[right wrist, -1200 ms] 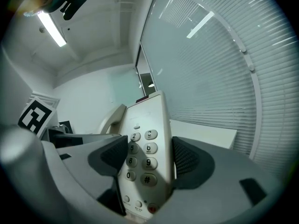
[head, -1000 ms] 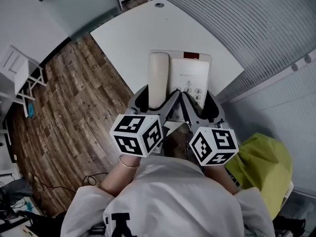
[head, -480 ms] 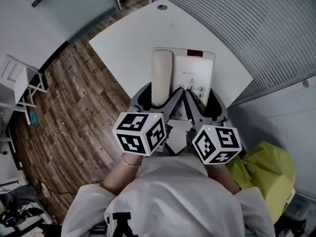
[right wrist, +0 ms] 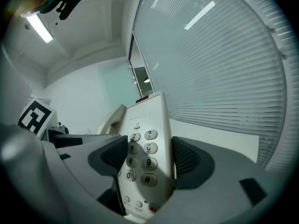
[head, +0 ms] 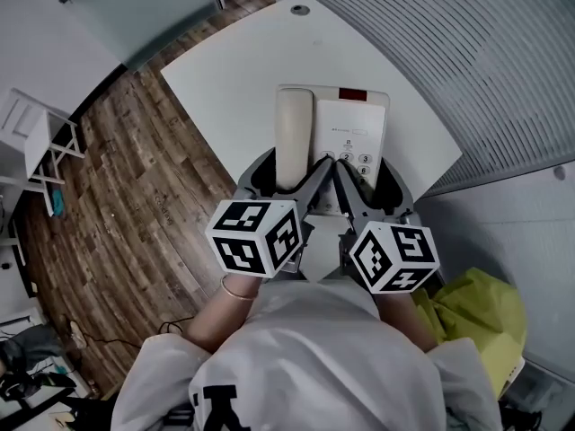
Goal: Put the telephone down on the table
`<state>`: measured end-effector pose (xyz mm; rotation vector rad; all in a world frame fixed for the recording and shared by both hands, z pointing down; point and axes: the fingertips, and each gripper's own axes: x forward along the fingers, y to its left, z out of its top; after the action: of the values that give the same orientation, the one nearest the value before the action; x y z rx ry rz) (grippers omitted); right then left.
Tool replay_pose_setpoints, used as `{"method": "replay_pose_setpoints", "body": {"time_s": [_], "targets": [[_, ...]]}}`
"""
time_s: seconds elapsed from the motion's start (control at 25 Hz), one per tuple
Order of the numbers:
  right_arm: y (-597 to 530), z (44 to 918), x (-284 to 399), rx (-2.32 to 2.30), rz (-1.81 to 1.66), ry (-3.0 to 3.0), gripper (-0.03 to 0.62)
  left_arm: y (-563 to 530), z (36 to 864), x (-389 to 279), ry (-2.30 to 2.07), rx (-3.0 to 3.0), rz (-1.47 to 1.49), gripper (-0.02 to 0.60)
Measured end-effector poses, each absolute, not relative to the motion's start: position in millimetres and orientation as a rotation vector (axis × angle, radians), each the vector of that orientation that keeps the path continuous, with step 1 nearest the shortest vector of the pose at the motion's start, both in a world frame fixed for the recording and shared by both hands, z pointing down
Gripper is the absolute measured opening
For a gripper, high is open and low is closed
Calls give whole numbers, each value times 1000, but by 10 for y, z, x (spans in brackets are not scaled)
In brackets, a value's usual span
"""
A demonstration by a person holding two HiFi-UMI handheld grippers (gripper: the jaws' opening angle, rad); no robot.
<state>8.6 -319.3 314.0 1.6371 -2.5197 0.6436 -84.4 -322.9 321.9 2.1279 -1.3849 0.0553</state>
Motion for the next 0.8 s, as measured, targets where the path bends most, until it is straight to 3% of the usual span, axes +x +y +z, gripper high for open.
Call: {"method": "replay_pose_setpoints", "body": {"time_s": [0.8], "targets": [[-3406,3610,259,1657,813,-2408,305,-3470,3669,-669,-1318,2074,172,359]]}}
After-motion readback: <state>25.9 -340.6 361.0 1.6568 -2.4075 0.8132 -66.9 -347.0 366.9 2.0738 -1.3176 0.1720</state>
